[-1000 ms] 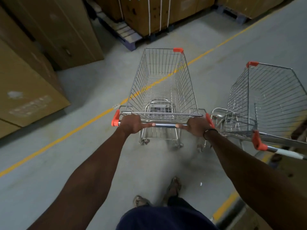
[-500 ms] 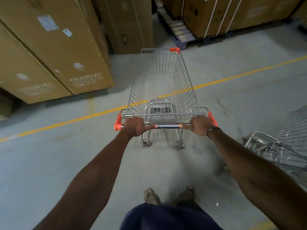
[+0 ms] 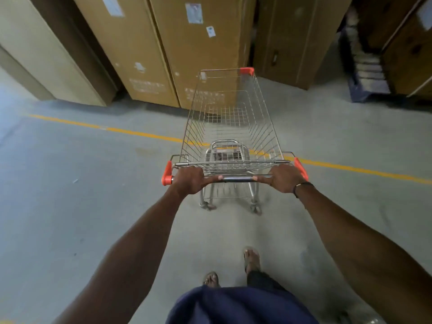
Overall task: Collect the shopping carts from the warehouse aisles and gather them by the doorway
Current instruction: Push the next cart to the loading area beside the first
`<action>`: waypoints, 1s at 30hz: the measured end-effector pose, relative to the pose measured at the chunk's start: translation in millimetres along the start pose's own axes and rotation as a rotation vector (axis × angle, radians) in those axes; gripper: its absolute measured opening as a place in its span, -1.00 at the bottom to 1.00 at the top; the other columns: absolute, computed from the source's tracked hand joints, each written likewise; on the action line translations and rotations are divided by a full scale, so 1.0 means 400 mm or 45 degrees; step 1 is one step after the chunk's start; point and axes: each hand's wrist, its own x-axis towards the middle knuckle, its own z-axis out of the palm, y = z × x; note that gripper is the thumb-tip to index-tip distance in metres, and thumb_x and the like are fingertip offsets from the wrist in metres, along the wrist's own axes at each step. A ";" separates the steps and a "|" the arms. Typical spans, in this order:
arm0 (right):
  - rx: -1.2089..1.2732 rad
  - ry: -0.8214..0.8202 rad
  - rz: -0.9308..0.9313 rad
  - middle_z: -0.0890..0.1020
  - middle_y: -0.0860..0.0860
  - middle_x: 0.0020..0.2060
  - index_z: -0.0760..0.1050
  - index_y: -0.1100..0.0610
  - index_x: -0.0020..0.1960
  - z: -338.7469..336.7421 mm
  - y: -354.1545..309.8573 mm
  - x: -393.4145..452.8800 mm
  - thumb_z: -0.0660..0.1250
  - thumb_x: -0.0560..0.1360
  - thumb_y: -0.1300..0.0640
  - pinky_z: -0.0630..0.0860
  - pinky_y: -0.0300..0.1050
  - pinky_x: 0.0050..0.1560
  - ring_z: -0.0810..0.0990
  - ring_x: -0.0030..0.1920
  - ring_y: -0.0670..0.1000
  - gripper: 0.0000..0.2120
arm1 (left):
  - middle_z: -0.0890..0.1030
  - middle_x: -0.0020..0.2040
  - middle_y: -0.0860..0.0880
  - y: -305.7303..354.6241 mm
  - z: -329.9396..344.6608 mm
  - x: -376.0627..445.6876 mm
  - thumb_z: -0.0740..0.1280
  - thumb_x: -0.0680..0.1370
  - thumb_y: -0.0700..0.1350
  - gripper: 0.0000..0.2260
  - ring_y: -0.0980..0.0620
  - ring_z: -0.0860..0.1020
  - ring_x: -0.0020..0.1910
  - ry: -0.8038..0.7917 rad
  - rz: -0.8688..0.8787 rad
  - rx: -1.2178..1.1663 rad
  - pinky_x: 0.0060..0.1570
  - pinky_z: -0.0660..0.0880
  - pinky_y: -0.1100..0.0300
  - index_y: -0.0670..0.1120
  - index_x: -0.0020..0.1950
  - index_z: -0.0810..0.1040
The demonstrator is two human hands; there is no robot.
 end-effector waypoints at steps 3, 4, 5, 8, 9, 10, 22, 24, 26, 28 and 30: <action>-0.017 -0.008 -0.165 0.60 -0.03 -0.37 0.54 0.06 -0.36 -0.046 -0.023 0.113 -0.24 0.34 -0.80 0.22 0.38 0.51 0.58 -0.23 0.02 0.02 | 0.51 -0.41 -0.05 -0.043 0.002 0.001 0.10 0.52 0.58 -0.23 -0.03 0.51 -0.37 0.040 -0.147 -0.061 -0.25 0.38 0.05 -0.12 -0.39 0.41; -0.028 -0.019 -0.216 0.61 -0.02 -0.36 0.55 0.07 -0.35 -0.057 -0.030 0.153 -0.20 0.36 -0.79 0.27 0.36 0.48 0.58 -0.23 0.03 0.01 | 0.52 -0.41 -0.06 -0.057 0.006 0.002 0.10 0.52 0.59 -0.22 -0.05 0.54 -0.35 0.051 -0.188 -0.093 -0.24 0.42 0.04 -0.12 -0.40 0.41; -0.036 -0.031 -0.259 0.61 -0.01 -0.36 0.56 0.08 -0.34 -0.067 -0.038 0.190 -0.19 0.37 -0.78 0.31 0.34 0.46 0.59 -0.23 0.03 0.01 | 0.54 -0.40 -0.07 -0.070 0.009 0.004 0.09 0.51 0.61 -0.21 -0.07 0.58 -0.32 0.054 -0.231 -0.128 -0.21 0.47 0.02 -0.13 -0.40 0.43; -0.089 -0.025 -0.388 0.62 -0.02 -0.34 0.58 0.06 -0.35 -0.097 -0.072 0.296 -0.25 0.32 -0.81 0.26 0.37 0.49 0.62 -0.18 0.05 0.05 | 0.55 -0.38 -0.07 -0.109 0.006 0.001 0.09 0.46 0.64 -0.17 -0.10 0.60 -0.26 0.022 -0.363 -0.278 -0.11 0.44 -0.03 -0.14 -0.39 0.47; -0.125 -0.023 -0.420 0.63 -0.03 -0.31 0.59 0.05 -0.33 -0.109 -0.087 0.328 -0.27 0.31 -0.81 0.17 0.39 0.53 0.65 -0.11 0.06 0.06 | 0.56 -0.37 -0.06 -0.121 0.004 -0.003 0.09 0.45 0.65 -0.17 -0.10 0.58 -0.25 0.006 -0.408 -0.331 -0.08 0.42 -0.04 -0.13 -0.38 0.48; -0.161 -0.023 -0.447 0.65 -0.04 -0.28 0.60 0.04 -0.31 -0.121 -0.104 0.360 -0.28 0.31 -0.81 0.07 0.40 0.55 0.67 -0.05 0.07 0.06 | 0.57 -0.36 -0.05 -0.134 0.001 -0.007 0.08 0.44 0.66 -0.18 -0.09 0.58 -0.24 -0.002 -0.446 -0.371 -0.04 0.42 -0.06 -0.12 -0.37 0.49; -0.204 -0.053 -0.865 0.58 -0.04 -0.38 0.47 0.07 -0.41 -0.245 -0.402 0.688 -0.23 0.28 -0.83 0.13 0.39 0.53 0.55 -0.24 -0.03 0.01 | 0.56 -0.38 -0.05 -0.334 0.002 -0.015 0.19 0.47 0.61 -0.21 0.04 0.47 -0.41 0.138 -0.869 -0.508 -0.42 0.22 0.12 -0.15 -0.36 0.50; -0.168 -0.082 -0.935 0.53 -0.02 -0.42 0.39 0.06 -0.45 -0.262 -0.465 0.758 -0.25 0.23 -0.84 0.33 0.34 0.39 0.46 -0.33 -0.06 0.00 | 0.51 -0.42 -0.04 -0.380 -0.005 -0.005 0.22 0.49 0.58 -0.26 0.05 0.43 -0.45 0.177 -0.916 -0.527 -0.43 0.21 0.12 -0.11 -0.40 0.43; -0.149 -0.104 -0.981 0.51 -0.02 -0.45 0.36 0.05 -0.46 -0.277 -0.528 0.834 -0.23 0.23 -0.85 0.35 0.29 0.13 0.42 -0.37 -0.06 -0.02 | 0.45 -0.46 -0.02 -0.431 -0.008 0.011 0.23 0.48 0.58 -0.27 0.05 0.40 -0.49 0.222 -0.966 -0.547 -0.44 0.20 0.12 -0.08 -0.43 0.36; -0.146 -0.143 -1.006 0.48 -0.03 -0.48 0.33 0.03 -0.45 -0.294 -0.591 0.905 -0.21 0.22 -0.86 0.14 0.15 0.04 0.41 -0.40 -0.06 -0.05 | 0.40 -0.48 -0.02 -0.489 -0.011 0.031 0.23 0.46 0.60 -0.28 0.03 0.36 -0.50 0.250 -1.012 -0.575 -0.46 0.21 0.12 -0.05 -0.44 0.30; -0.160 -0.125 -1.046 0.48 -0.04 -0.48 0.35 0.03 -0.42 -0.319 -0.658 0.971 -0.19 0.23 -0.86 0.10 0.11 -0.01 0.42 -0.41 -0.05 -0.04 | 0.39 -0.49 -0.02 -0.548 -0.017 0.050 0.22 0.45 0.61 -0.27 0.03 0.35 -0.51 0.281 -1.061 -0.562 -0.47 0.20 0.11 -0.05 -0.44 0.30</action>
